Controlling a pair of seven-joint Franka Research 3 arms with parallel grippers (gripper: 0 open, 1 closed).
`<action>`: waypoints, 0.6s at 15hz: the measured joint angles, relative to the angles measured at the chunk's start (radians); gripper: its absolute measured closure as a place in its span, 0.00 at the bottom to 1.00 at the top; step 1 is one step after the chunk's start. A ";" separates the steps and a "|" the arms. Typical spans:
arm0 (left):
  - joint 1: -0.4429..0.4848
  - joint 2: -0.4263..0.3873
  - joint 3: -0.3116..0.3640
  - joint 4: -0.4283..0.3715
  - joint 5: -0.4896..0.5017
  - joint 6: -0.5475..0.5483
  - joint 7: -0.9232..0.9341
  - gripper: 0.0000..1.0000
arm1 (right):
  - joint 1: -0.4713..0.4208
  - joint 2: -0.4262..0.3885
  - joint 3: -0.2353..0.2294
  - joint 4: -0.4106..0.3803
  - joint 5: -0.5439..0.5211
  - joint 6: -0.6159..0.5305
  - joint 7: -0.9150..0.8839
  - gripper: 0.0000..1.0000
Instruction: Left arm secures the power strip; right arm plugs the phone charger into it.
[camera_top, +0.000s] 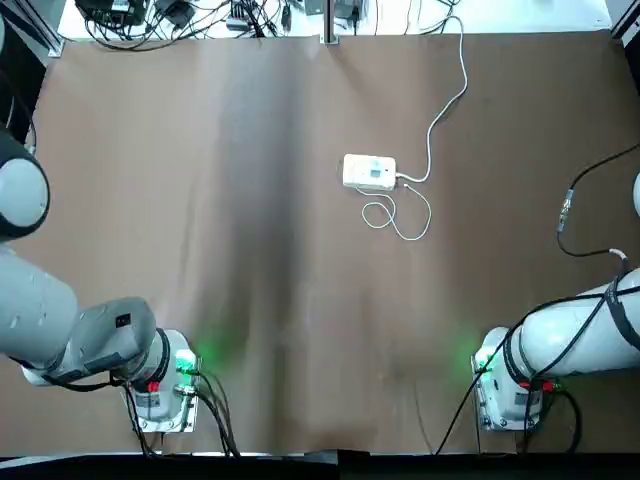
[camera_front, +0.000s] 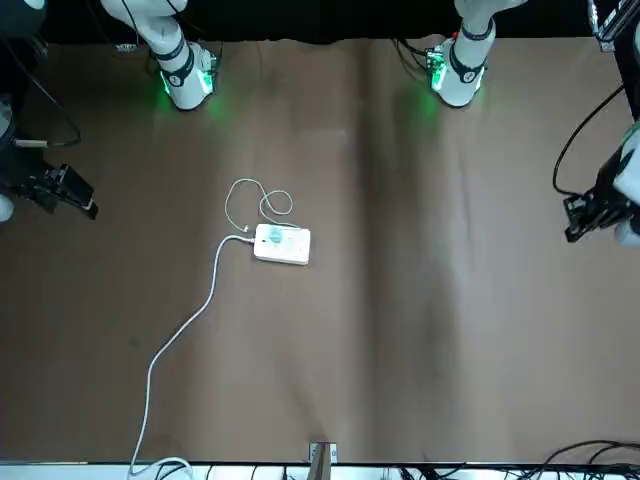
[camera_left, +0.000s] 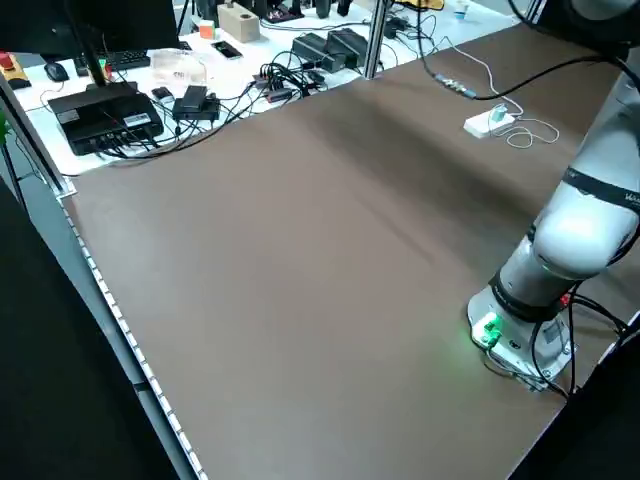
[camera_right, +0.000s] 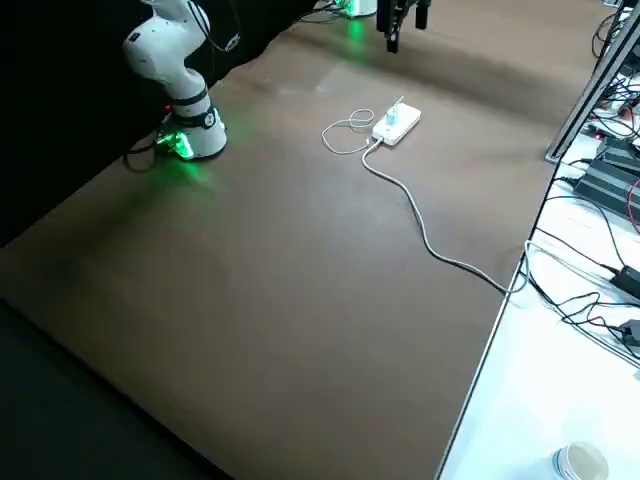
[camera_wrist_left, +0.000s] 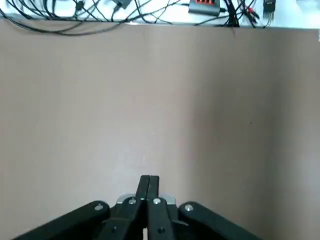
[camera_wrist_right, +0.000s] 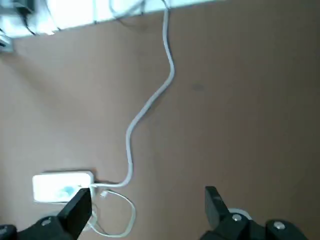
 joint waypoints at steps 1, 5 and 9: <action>0.000 -0.020 0.000 0.000 0.000 -0.004 0.000 0.98 | -0.001 0.001 -0.002 -0.002 -0.023 -0.028 0.000 0.00; 0.000 -0.049 -0.002 0.000 -0.018 -0.046 0.000 0.78 | -0.021 0.002 -0.008 -0.031 -0.045 -0.076 0.001 0.00; -0.003 -0.058 -0.004 0.000 -0.020 -0.069 0.000 0.33 | -0.024 -0.004 -0.005 -0.036 -0.043 -0.079 0.001 0.00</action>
